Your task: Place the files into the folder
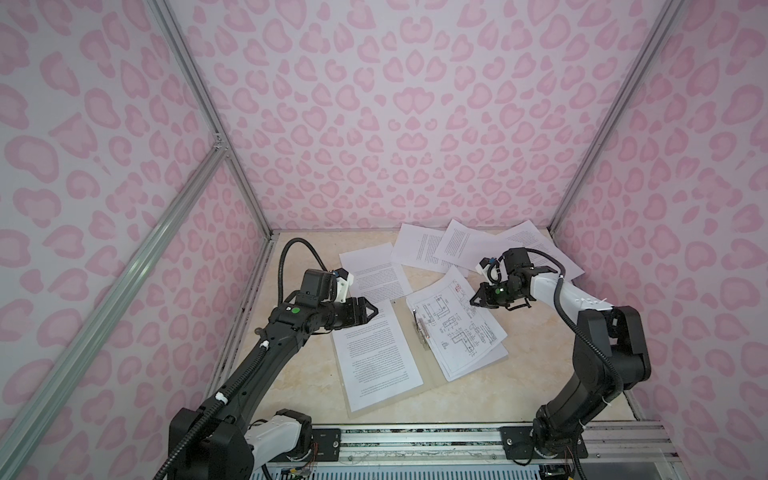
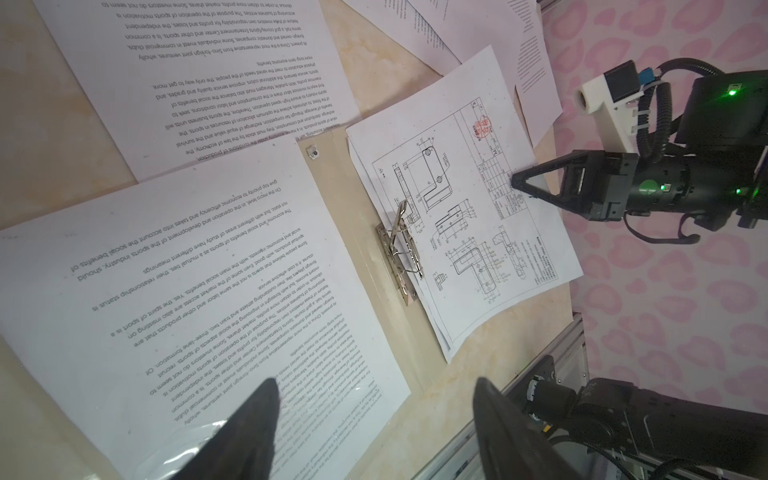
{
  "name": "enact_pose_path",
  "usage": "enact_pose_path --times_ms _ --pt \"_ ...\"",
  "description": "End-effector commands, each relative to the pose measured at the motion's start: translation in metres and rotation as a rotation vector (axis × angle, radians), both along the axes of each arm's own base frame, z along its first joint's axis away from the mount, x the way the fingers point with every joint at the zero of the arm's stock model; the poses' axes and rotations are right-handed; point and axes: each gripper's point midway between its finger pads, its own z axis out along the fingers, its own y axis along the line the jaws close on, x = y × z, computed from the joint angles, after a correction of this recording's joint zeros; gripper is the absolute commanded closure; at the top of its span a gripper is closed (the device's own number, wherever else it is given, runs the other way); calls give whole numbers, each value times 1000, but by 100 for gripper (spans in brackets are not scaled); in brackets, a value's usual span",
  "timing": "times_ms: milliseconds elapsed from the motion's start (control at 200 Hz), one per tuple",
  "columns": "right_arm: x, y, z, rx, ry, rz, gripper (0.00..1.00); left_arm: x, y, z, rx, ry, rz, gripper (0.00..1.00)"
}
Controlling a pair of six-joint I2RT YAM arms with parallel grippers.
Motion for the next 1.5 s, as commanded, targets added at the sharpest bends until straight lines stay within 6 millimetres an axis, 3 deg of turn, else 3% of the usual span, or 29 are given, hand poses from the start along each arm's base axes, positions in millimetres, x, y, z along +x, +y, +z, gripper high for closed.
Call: enact_pose_path --times_ms 0,1050,1495 --pt "-3 -5 -7 -18 10 7 100 -1 1 -4 12 7 -5 25" --pt "-22 -10 -22 -47 1 110 100 1 0 -12 17 34 -9 24" --pt "-18 -7 -32 -64 13 129 100 1 0 -13 17 39 -9 24"
